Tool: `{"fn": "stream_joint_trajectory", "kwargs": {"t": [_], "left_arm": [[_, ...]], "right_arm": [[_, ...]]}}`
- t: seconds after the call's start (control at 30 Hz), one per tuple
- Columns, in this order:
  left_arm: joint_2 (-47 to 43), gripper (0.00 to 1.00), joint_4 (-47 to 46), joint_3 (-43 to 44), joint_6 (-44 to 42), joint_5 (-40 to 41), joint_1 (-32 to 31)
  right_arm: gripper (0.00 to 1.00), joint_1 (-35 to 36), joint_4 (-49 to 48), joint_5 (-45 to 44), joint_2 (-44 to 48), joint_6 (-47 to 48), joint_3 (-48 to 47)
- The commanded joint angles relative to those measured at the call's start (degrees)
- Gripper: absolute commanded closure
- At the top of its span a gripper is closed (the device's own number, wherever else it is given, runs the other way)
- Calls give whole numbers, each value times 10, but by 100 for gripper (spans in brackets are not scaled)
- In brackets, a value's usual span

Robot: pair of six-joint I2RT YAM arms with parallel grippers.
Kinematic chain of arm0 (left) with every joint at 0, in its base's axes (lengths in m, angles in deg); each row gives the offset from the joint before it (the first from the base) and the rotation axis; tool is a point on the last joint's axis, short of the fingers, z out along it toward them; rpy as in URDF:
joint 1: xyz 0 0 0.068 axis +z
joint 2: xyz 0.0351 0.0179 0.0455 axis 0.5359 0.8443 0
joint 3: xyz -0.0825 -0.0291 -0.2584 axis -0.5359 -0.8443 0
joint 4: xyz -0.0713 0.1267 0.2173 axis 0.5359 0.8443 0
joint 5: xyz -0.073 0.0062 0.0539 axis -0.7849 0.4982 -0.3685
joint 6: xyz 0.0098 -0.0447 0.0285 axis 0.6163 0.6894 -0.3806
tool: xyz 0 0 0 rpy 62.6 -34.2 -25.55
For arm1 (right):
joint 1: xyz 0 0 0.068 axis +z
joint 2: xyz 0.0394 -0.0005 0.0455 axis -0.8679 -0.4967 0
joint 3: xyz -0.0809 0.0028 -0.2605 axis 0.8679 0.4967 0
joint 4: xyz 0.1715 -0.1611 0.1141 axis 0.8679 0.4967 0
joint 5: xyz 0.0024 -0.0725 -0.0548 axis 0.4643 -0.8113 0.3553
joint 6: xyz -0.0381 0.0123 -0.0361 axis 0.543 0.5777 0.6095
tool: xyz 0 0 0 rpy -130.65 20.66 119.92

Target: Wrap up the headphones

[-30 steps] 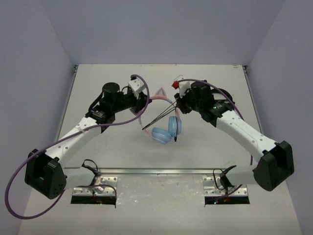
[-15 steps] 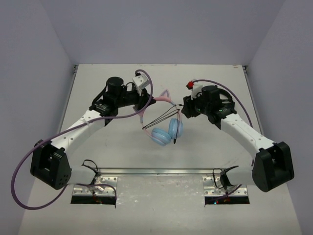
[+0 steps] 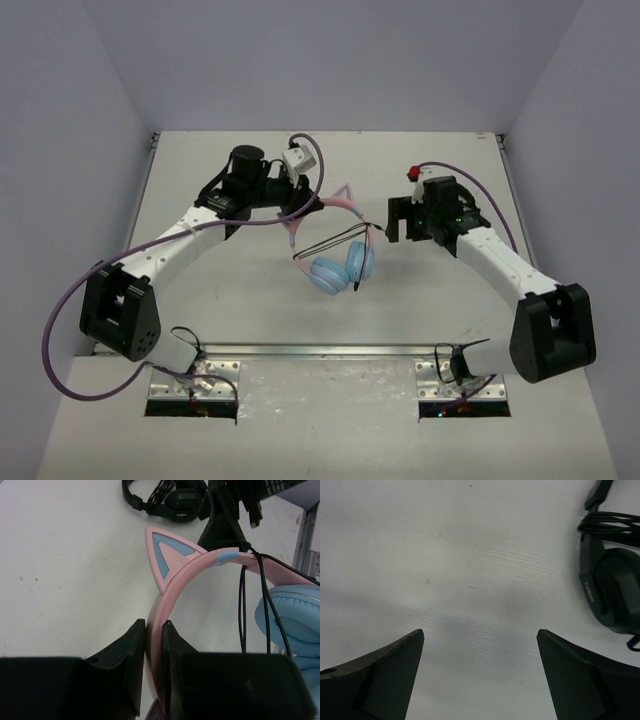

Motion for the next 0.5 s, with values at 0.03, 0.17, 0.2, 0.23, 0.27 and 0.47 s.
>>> {"fn": "stream_joint_trajectory", "kwargs": {"t": [0.03, 0.17, 0.2, 0.23, 0.27, 0.47], "left_arm": [[9, 100, -4, 37, -19, -67, 9], [48, 100, 19, 50, -50, -84, 9], [60, 100, 33, 57, -56, -89, 10], [72, 100, 42, 66, -60, -89, 9], [98, 100, 52, 87, -69, -92, 9], [203, 100, 127, 175, -123, -132, 7]], "right_arm": [[4, -44, 94, -89, 31, -39, -88], [2, -107, 173, -105, 55, -96, -140], [1, -108, 185, -108, 66, -102, -142], [1, -108, 190, -103, 92, -103, -143], [1, -108, 193, -78, 107, -104, -141], [1, -107, 206, 27, 223, -109, -123]]}}
